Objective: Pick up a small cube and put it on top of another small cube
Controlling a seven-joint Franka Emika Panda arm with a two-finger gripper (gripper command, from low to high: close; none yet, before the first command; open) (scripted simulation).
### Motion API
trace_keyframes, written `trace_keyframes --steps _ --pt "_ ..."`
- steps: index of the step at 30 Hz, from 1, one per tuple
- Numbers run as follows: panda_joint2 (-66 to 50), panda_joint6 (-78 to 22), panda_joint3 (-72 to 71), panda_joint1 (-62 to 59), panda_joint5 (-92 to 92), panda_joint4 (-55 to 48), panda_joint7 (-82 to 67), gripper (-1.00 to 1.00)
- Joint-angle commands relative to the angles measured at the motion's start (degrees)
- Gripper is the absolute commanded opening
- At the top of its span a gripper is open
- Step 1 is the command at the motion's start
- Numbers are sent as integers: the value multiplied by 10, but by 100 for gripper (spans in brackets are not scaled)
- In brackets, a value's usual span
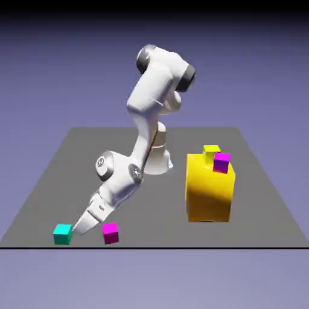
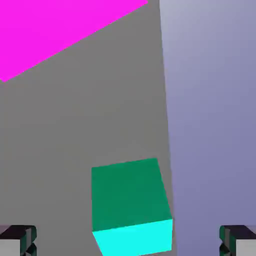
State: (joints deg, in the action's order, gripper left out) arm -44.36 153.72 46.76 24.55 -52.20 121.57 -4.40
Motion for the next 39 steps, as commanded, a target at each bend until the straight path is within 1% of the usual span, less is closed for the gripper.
trace_keyframes --steps 1,6,7,8,13,23,25,30,31,32,33,38,39 --pt "0 0 0 0 0 0 0 0" --pt "-96 59 -14 -61 -3 -56 25 0" --pt "-96 59 -14 -61 -3 -56 25 -100" --pt "-96 59 -14 -61 -3 -56 25 -100" --pt "7 -4 -2 4 -6 4 3 -100" --pt "215 -128 -66 122 -166 133 93 -100" --pt "223 -133 -68 126 -172 138 96 -100" --pt "119 -54 -70 75 -208 96 146 -100" --pt "113 -50 -70 72 -210 93 149 -100" --pt "113 -50 -70 72 -210 93 149 100" --pt "113 -50 -70 72 -210 93 149 100" --pt "217 -129 -68 124 -174 136 99 100" --pt "223 -133 -68 126 -172 138 96 100"
